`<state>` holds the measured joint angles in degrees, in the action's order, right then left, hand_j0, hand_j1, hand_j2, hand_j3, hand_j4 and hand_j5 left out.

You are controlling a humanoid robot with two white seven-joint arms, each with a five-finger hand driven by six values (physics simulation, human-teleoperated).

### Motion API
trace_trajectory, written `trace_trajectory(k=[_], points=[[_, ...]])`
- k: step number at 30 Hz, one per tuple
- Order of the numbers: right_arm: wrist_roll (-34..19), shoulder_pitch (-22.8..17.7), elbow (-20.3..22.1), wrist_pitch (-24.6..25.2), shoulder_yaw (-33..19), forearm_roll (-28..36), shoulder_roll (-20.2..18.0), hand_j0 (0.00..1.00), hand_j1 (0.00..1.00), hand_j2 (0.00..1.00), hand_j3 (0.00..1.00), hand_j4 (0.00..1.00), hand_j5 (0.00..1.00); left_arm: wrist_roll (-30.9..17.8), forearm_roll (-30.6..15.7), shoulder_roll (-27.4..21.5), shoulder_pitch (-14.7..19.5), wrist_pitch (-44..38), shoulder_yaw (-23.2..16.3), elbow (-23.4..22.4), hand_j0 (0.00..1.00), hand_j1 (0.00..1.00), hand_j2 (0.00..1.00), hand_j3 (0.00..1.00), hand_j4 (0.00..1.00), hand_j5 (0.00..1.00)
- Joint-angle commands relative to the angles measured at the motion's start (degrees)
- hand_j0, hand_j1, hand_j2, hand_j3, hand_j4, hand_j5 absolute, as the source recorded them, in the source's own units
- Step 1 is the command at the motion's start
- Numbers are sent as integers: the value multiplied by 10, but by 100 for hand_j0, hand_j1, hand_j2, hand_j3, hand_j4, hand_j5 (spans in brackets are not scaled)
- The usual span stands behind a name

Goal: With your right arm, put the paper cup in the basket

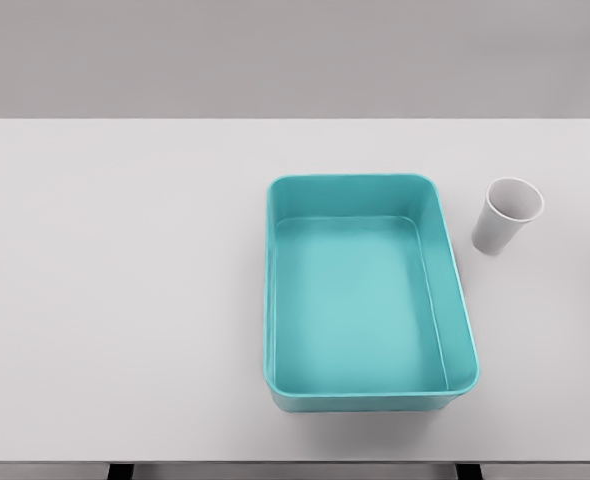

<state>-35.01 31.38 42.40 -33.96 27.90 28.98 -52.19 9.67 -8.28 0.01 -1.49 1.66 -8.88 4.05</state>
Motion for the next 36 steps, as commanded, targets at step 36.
trace_trajectory(k=[36], points=[[0,-18,9,-10,12,29,82,100,100,100,100,100,100,0,0,0,0,0,0,-1,100,100,100,100,100,100]])
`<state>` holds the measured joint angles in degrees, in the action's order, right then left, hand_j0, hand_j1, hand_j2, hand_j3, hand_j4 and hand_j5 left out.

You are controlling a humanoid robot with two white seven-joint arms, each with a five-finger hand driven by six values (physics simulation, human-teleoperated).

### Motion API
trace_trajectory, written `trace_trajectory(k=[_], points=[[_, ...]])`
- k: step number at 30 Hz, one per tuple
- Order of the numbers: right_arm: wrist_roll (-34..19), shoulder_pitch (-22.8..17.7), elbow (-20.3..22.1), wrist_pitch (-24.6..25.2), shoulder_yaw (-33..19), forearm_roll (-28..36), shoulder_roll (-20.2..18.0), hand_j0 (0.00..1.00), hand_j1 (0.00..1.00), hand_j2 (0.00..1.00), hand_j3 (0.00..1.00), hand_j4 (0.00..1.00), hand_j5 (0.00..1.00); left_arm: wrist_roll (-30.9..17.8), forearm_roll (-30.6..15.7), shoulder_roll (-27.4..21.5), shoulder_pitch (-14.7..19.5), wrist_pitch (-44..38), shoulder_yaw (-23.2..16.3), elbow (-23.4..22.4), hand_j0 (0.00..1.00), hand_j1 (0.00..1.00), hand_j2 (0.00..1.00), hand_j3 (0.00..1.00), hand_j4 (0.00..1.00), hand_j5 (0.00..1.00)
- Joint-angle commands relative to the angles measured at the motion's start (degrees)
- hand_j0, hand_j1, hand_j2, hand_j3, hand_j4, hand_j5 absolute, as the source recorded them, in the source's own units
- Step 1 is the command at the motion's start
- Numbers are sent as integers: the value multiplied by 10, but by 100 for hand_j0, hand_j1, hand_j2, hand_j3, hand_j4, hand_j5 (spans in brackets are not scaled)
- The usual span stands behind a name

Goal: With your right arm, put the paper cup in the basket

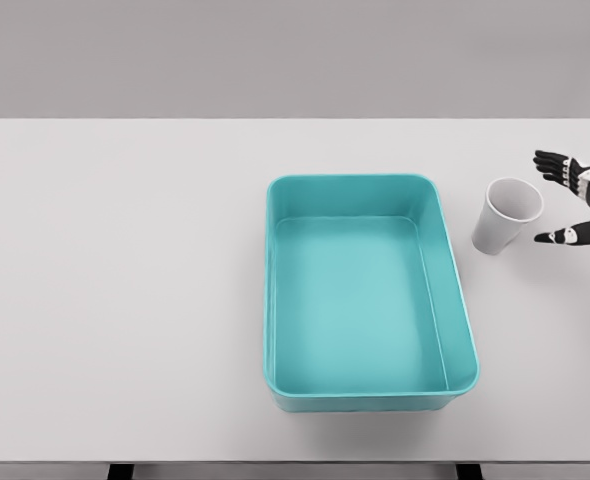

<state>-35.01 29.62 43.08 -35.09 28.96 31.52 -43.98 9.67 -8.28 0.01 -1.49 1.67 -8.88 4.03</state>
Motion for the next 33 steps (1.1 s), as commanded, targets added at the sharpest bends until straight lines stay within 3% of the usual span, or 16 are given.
trace_trajectory(k=[1,13,33], points=[[0,0,2,1,5,4,-1,100,100,100,100,100,100,0,0,0,0,0,0,0,100,100,100,100,100,100],[0,-1,35,6,14,4,6,100,100,100,100,100,100,0,0,0,0,0,0,0,100,100,100,100,100,100],[0,-1,46,6,30,4,7,100,100,100,100,100,100,0,0,0,0,0,0,0,100,100,100,100,100,100]])
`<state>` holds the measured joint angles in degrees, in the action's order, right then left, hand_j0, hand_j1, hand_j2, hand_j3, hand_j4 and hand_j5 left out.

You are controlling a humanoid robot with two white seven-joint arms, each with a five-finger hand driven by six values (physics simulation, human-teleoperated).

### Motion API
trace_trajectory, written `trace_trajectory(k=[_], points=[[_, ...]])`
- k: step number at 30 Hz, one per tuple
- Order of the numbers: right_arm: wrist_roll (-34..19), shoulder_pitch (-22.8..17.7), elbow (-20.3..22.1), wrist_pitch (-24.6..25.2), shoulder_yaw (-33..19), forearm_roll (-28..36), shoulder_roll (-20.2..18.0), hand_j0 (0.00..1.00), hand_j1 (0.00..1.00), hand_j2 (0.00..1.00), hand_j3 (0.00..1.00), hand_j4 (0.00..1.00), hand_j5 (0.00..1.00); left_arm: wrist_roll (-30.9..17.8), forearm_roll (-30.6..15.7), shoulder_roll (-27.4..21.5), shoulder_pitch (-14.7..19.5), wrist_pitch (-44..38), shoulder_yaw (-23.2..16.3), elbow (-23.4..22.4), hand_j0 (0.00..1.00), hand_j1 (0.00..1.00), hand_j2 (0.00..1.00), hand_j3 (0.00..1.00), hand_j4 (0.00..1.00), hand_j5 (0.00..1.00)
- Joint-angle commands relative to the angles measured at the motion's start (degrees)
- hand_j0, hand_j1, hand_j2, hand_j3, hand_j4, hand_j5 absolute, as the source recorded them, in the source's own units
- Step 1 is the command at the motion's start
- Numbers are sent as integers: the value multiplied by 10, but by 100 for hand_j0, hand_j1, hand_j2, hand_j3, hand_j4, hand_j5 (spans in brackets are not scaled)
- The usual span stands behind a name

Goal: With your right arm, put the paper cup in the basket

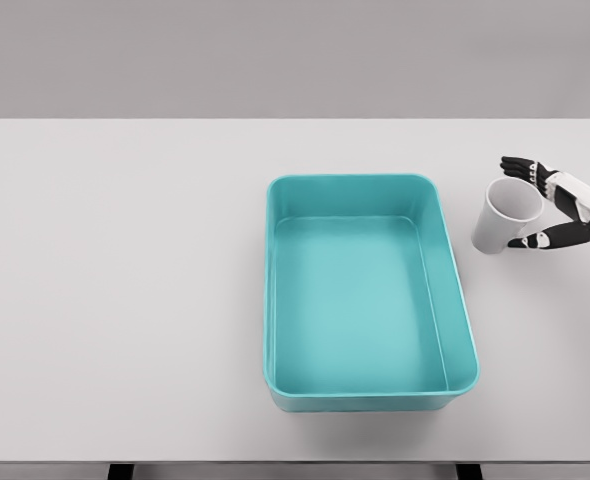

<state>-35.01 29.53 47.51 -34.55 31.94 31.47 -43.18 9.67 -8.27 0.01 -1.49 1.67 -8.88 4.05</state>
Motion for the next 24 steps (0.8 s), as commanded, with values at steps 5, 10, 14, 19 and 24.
trace_trajectory(k=[5,10,14,19,24], points=[[0,0,4,1,1,4,-1,100,100,100,100,100,100,0,0,0,0,0,0,0,100,100,100,100,100,100],[0,0,12,1,7,4,-1,100,100,100,100,100,100,0,0,0,0,0,0,0,100,100,100,100,100,100],[0,-1,21,1,14,4,-2,100,100,100,100,100,100,0,0,0,0,0,0,-1,100,100,100,100,100,100],[0,0,34,7,13,4,-2,100,100,100,100,100,100,0,0,0,0,0,0,0,100,100,100,100,100,100],[0,-1,37,8,14,4,-2,96,96,96,96,96,96,0,0,0,0,0,0,0,100,100,100,100,100,100]])
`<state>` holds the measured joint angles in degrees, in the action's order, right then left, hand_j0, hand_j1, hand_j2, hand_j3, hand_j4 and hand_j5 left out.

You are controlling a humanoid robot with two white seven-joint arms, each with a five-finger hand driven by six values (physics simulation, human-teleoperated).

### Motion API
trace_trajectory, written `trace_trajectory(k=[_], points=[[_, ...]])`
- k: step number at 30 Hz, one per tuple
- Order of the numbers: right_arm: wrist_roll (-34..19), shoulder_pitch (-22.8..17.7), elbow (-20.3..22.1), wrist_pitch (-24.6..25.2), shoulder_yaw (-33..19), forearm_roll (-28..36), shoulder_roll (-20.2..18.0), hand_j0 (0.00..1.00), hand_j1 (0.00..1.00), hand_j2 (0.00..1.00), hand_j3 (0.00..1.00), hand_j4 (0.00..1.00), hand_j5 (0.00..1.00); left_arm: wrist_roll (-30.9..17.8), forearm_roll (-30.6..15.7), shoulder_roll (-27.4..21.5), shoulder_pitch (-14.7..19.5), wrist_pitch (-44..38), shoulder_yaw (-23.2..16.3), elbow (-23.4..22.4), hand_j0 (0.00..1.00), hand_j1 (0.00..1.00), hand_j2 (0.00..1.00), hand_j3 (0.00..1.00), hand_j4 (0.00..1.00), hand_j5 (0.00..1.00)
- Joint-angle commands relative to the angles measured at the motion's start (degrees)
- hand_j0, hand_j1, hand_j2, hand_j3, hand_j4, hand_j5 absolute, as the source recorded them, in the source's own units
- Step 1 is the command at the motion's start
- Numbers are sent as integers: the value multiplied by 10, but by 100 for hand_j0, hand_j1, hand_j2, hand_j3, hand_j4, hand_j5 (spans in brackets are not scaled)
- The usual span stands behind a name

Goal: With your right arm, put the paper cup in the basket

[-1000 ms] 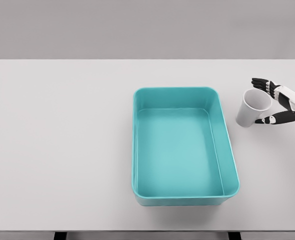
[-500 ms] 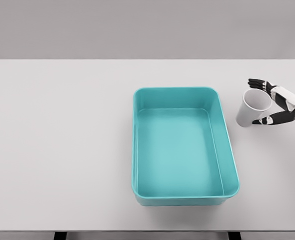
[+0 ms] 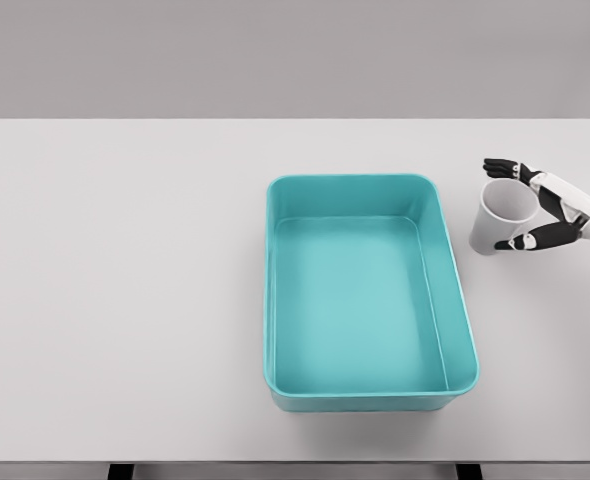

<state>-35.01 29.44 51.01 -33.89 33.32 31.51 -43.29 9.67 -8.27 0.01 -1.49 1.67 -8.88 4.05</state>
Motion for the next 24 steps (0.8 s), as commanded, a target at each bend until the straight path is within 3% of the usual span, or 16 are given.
trace_trajectory(k=[1,4,6,13,24], points=[[0,0,2,1,0,4,-1,92,92,92,92,92,92,0,0,0,0,0,0,0,100,100,100,100,100,100],[0,0,2,1,0,3,-2,76,76,76,76,76,76,0,0,0,0,0,0,-1,100,100,100,100,100,100],[0,0,2,1,0,3,-3,74,74,74,74,74,74,0,0,0,0,0,0,-1,100,100,100,100,100,100],[0,0,4,-1,-6,2,-2,72,72,72,72,72,72,0,0,0,0,0,0,0,100,100,100,100,100,100],[0,1,46,0,-48,3,-4,72,72,72,72,72,72,0,0,0,0,0,0,0,100,100,100,100,100,100]])
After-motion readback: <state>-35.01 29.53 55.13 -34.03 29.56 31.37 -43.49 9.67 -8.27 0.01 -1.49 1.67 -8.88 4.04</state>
